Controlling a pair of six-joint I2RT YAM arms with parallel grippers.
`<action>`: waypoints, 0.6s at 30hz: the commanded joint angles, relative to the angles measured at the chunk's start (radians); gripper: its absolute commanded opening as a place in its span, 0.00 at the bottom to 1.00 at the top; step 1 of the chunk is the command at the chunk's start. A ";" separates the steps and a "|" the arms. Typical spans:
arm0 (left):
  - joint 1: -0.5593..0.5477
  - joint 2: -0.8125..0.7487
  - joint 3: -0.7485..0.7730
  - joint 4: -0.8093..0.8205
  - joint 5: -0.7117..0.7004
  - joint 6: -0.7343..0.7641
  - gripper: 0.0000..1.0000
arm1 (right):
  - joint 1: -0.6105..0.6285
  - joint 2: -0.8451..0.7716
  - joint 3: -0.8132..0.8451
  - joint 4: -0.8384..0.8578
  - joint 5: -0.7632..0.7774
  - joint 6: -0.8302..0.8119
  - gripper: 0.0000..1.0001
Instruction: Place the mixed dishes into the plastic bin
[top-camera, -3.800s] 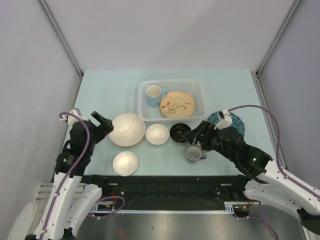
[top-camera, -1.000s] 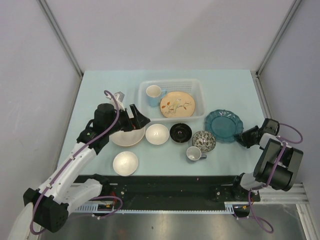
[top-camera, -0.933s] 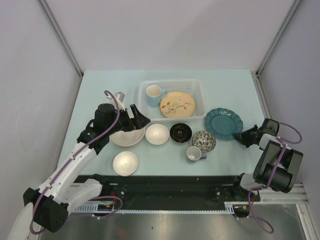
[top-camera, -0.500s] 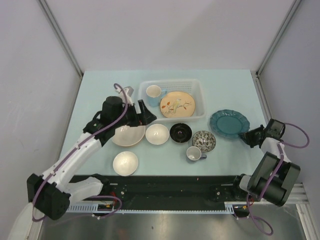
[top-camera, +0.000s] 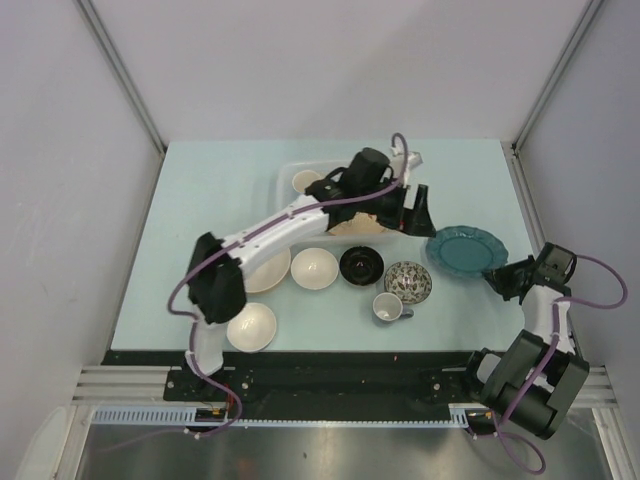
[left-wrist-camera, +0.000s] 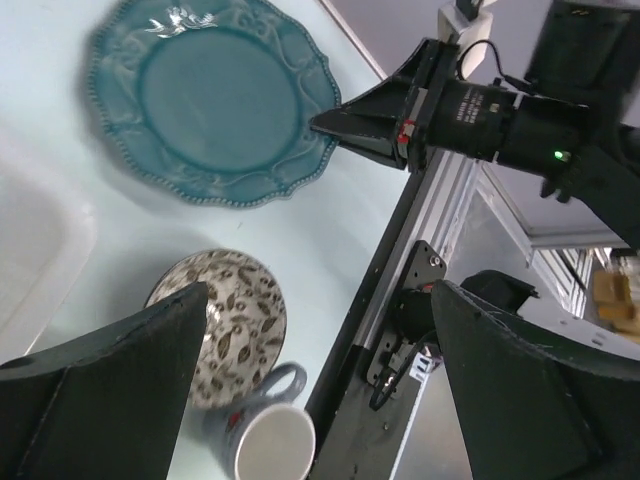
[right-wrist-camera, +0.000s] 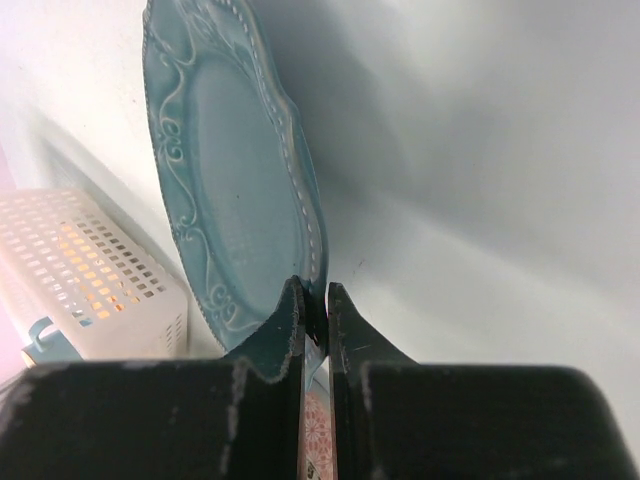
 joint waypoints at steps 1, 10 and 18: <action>-0.035 0.178 0.231 -0.142 0.075 0.003 0.97 | -0.012 -0.038 -0.019 -0.073 0.073 0.014 0.00; -0.075 0.278 0.267 -0.202 -0.005 -0.024 0.96 | -0.018 -0.071 0.020 -0.039 0.101 -0.051 0.00; -0.066 0.151 0.239 -0.233 -0.090 0.009 0.97 | 0.032 -0.121 0.088 -0.055 0.137 -0.106 0.00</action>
